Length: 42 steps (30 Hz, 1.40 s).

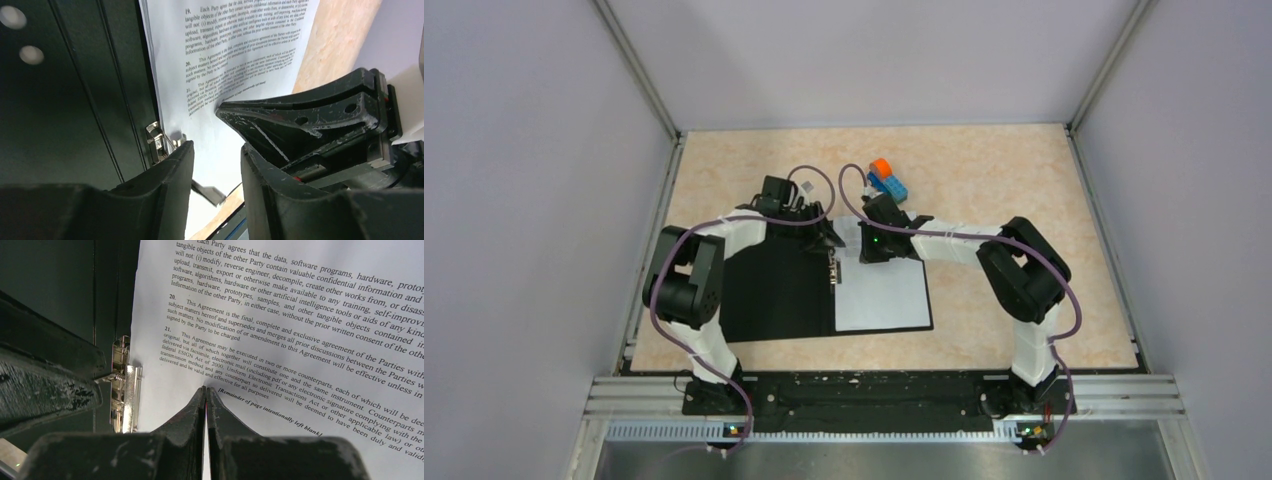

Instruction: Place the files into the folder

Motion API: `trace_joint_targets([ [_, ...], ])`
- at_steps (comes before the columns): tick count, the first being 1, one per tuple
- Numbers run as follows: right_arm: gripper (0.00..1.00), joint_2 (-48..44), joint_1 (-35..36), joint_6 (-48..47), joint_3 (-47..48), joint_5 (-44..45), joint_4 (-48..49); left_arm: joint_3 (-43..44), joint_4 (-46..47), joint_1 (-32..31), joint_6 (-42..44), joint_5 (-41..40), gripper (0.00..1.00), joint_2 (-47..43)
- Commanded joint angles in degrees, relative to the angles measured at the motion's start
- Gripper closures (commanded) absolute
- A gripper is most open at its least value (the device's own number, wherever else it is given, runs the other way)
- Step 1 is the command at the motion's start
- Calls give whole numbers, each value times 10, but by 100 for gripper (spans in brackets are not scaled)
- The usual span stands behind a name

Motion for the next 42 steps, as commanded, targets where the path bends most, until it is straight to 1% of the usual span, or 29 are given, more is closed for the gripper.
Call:
trace_joint_targets([
  [1,97,22,6,2,15,10,-7,-25,34,-8,4,18,55,-35],
  [6,97,22,6,3,16,10,-8,-42,44,-15,2,19,47,-47],
  [14,97,19,6,3,17,9,-10,-47,38,-23,1,10,42,-60],
  [18,97,5,7,1,21,9,-14,-26,14,-23,7,-10,41,-69],
  [25,96,-32,8,-6,33,12,-30,21,-35,-22,10,-68,38,-104],
  [29,92,-49,20,-5,38,31,-41,32,-58,-20,3,-110,37,-124],
  [34,85,-44,52,16,59,59,-70,25,-84,-8,-12,-191,36,-180],
  [38,78,-27,77,43,74,63,-72,13,-117,2,-20,-265,34,-232],
  [42,75,-8,96,57,93,82,-70,-21,-120,16,-23,-297,33,-275],
])
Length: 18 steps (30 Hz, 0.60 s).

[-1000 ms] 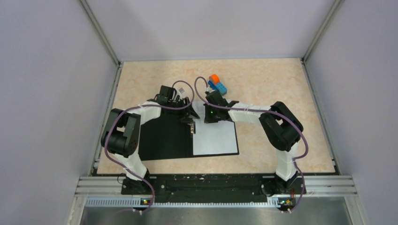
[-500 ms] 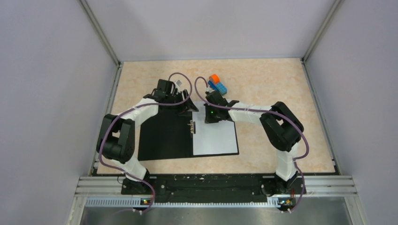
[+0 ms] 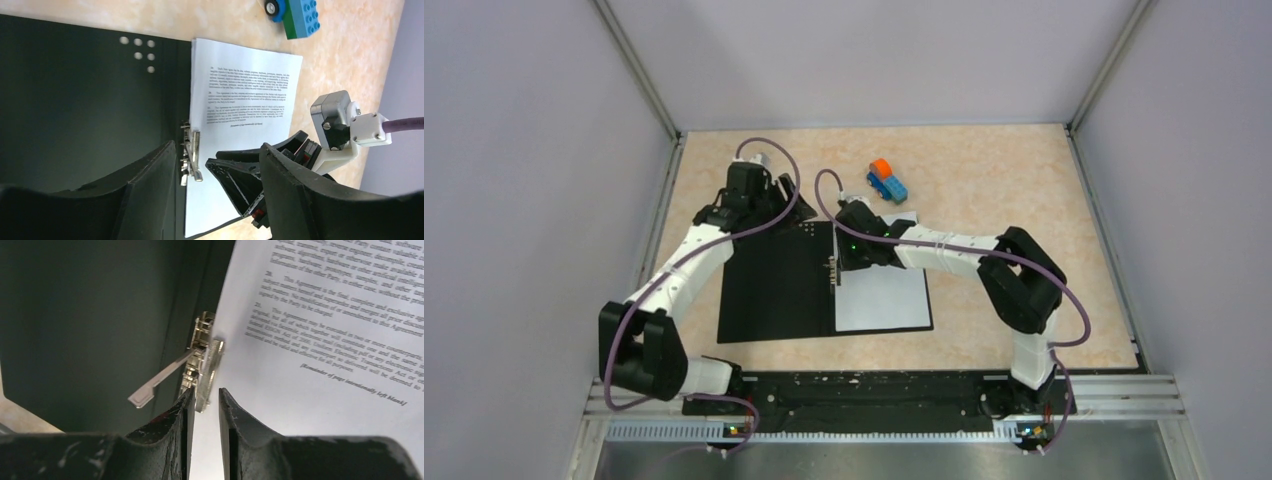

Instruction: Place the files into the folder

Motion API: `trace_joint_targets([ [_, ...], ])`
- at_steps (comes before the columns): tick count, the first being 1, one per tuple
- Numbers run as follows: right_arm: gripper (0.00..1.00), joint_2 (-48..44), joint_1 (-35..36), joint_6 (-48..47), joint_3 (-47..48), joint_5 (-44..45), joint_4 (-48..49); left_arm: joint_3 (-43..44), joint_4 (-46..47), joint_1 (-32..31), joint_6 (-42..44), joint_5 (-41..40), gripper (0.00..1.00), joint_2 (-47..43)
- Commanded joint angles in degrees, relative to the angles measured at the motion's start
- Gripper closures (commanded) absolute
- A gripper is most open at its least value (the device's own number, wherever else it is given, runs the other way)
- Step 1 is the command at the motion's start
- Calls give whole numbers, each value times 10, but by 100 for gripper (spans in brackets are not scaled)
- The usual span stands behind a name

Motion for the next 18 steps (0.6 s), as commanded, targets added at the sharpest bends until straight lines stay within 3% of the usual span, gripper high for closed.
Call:
trace_joint_targets([
  [1,75,14,23,28,42,35,-3,-35,-14,17,-8,-67,32,-59],
  [18,76,70,31,42,75,70,-17,-72,-36,57,5,-73,32,-128],
])
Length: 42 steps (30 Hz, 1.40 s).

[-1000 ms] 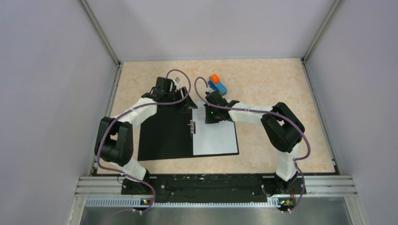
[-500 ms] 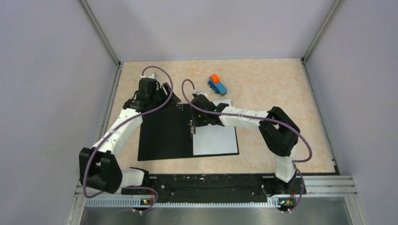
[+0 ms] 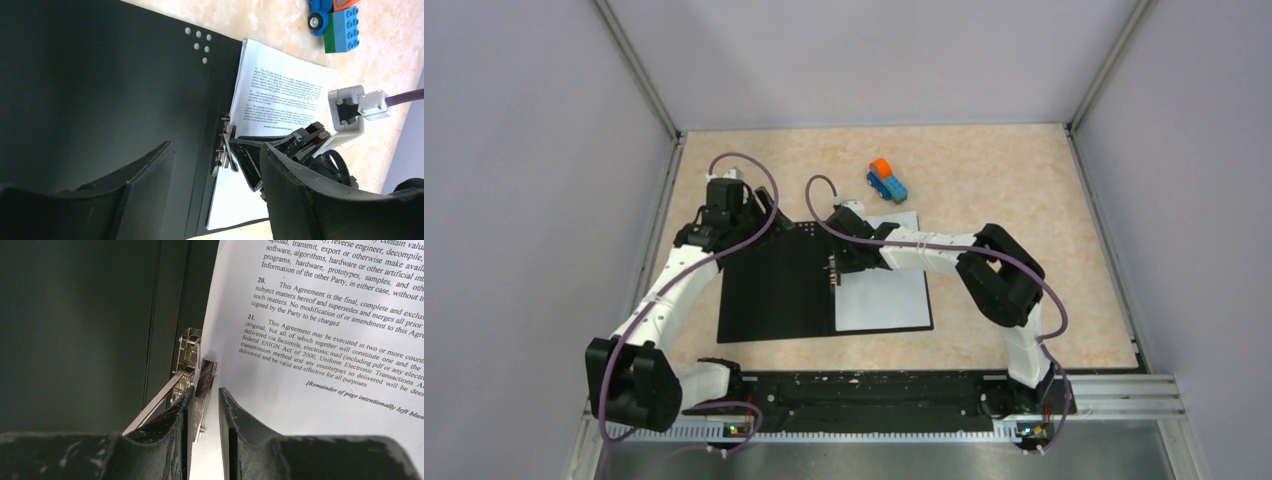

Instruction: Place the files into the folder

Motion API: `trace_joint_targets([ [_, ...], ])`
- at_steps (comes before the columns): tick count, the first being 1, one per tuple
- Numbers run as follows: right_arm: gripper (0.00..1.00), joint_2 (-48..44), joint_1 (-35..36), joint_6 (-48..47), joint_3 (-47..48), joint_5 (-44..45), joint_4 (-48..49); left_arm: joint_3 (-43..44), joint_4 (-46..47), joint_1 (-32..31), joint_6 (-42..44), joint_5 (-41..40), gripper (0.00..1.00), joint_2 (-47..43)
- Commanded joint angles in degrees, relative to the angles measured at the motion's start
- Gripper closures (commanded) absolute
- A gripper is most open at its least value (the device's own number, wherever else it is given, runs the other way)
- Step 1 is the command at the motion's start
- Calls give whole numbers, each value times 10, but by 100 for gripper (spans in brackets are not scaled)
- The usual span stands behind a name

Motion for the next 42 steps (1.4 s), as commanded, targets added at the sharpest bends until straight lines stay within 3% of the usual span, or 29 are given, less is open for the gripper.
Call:
trace_joint_targets([
  [1,76,9,8,7,29,17,-3,-2,6,10,7,-8,32,-24],
  [14,77,30,15,-10,40,41,-31,-18,3,20,2,-24,32,-32],
  [18,86,27,15,-15,32,49,-36,-19,-1,21,1,-30,32,-31],
  [25,87,20,13,-27,13,58,-38,-21,-8,21,3,-20,32,-15],
  [42,88,-82,-70,-95,-163,-16,67,-92,30,-24,-66,1,32,24],
])
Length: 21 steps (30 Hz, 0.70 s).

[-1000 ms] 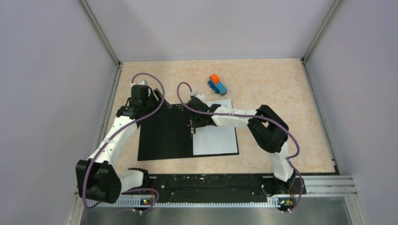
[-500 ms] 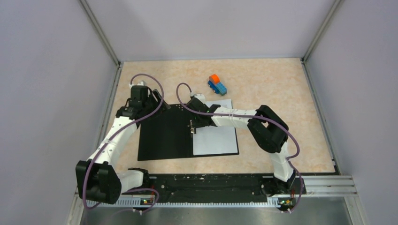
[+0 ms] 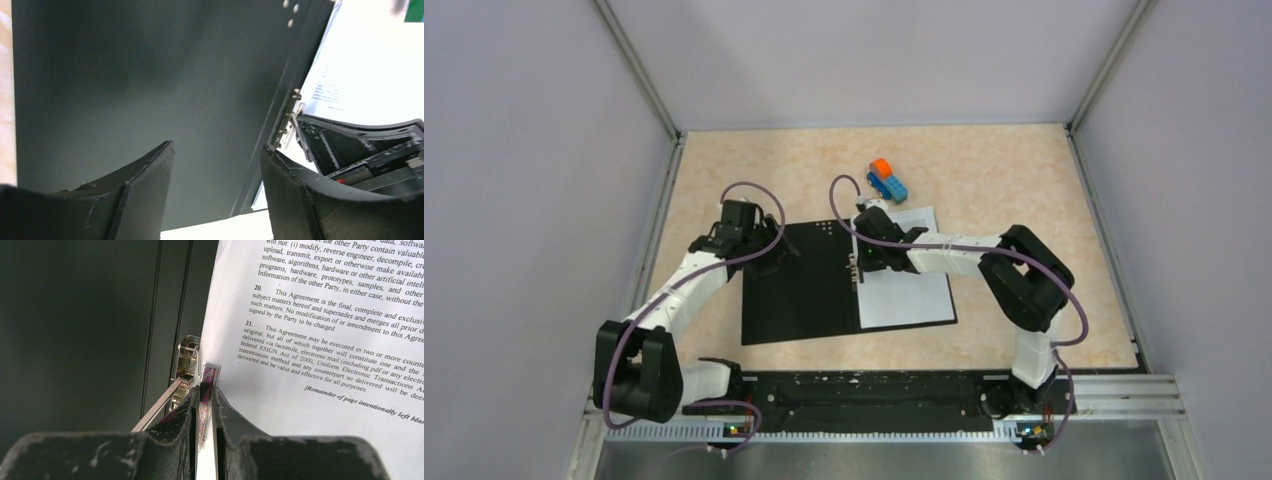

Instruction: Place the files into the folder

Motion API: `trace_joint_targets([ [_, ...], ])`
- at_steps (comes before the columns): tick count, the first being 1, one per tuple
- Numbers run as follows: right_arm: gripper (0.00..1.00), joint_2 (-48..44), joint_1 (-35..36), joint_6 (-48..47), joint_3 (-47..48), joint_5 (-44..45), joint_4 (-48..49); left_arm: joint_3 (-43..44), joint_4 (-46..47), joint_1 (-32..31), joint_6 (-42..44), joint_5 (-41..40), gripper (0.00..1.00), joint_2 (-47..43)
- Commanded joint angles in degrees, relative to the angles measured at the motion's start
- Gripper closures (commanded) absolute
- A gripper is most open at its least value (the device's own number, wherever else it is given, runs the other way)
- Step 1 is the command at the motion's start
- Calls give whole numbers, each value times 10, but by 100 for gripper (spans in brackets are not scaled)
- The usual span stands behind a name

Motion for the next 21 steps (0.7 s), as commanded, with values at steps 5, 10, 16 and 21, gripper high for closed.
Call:
trace_joint_targets([
  [5,88,-48,-43,-60,-77,-15,-18,-9,27,-65,-45,-26,31,24],
  [10,88,-76,-52,-82,-105,-23,-16,-8,25,-108,-69,-57,31,41],
  [16,88,-92,-55,-87,-109,-27,-24,-19,-15,-129,-81,-157,31,29],
  [21,80,-89,-54,-84,-87,-37,-33,-27,-29,-143,-65,-232,31,31],
])
